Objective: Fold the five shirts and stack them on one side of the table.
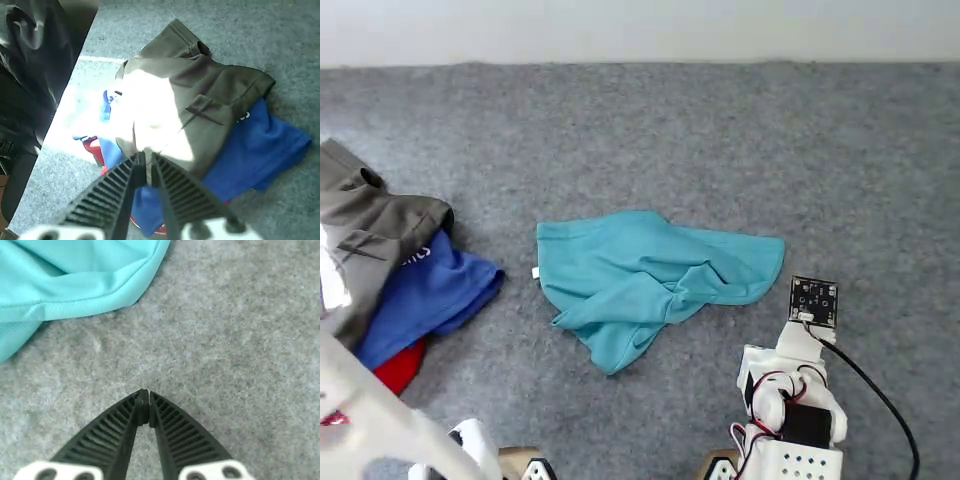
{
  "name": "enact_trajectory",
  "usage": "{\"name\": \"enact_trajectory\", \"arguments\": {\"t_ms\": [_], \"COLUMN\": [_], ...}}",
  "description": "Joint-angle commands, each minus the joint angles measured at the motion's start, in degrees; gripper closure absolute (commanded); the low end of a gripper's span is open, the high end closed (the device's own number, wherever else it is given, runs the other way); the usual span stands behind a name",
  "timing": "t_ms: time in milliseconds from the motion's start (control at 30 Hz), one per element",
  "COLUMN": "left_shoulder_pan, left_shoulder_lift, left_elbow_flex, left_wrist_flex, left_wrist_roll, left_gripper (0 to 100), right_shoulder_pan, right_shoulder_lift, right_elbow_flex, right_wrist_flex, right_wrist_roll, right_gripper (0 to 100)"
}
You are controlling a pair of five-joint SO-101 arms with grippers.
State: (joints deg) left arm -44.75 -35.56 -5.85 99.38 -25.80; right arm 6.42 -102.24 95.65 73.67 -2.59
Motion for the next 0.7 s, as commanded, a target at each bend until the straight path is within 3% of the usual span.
{"name": "enact_trajectory", "arguments": {"t_ms": [0,367,433,533,667], "left_shoulder_pan": [1.85,3.87,3.87,3.87,3.87], "left_shoulder_lift": [-6.24,-16.97,-17.93,-19.25,-19.78], "left_elbow_flex": [5.41,15.16,16.13,17.36,18.51], "left_wrist_flex": [1.05,1.05,1.05,1.05,1.05], "left_wrist_roll": [-0.53,-0.44,-0.44,3.16,6.59], "left_gripper": [99,98,98,98,98], "right_shoulder_pan": [-0.04,-2.24,-2.15,-2.33,-3.12], "right_shoulder_lift": [-0.40,-0.40,-0.40,0.04,1.10], "right_elbow_flex": [0.79,0.53,-1.93,-9.76,-19.16], "right_wrist_flex": [0.57,-0.22,-1.71,-4.88,-6.81], "right_wrist_roll": [0.44,0.70,4.75,17.14,18.02], "right_gripper": [98.7,98.4,98.4,98.3,98.8]}}
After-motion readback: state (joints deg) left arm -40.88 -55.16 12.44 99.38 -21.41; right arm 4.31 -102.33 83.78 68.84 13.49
